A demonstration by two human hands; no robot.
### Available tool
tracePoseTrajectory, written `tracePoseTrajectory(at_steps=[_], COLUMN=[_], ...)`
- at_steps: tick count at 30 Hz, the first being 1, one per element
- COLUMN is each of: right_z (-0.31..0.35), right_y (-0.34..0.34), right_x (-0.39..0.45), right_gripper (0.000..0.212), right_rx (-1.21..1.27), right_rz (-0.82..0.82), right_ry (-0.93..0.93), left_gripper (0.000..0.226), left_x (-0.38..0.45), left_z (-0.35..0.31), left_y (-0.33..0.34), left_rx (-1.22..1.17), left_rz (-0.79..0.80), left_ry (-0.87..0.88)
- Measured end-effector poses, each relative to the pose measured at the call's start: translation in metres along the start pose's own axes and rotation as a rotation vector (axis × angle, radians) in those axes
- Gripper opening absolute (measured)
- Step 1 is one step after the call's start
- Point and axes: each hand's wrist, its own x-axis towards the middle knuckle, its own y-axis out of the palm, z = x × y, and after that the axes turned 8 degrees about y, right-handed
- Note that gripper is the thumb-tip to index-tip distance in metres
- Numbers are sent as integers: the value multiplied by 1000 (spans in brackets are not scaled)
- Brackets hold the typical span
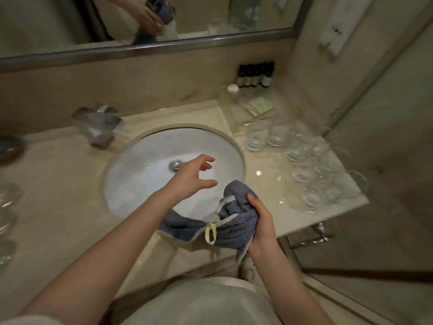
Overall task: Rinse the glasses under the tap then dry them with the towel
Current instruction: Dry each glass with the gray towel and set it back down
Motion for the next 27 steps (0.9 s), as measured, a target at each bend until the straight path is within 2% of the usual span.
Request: tracePoseTrajectory(at_steps=[5,13,17,20,27], right_z=[51,110,120,119,122], right_y=[-48,-88,-98,-108,-109], right_x=[0,18,24,29,39], right_gripper=[56,34,59,71,71], right_rx=[73,52,49,-7,-85], right_rz=[-61,-98,-162,-180,-204], right_ry=[-35,-24,7,18,27], left_gripper=[69,99,101,92,90], left_x=[78,184,212,221,196], left_z=[-30,-47,-44,-42,-42], left_y=[43,75,91,100,93], left_rx=[43,127,123,74,-132], left_rz=[33,-54,-31,-90,-259], left_ry=[-16,-100,-146,-150,-154])
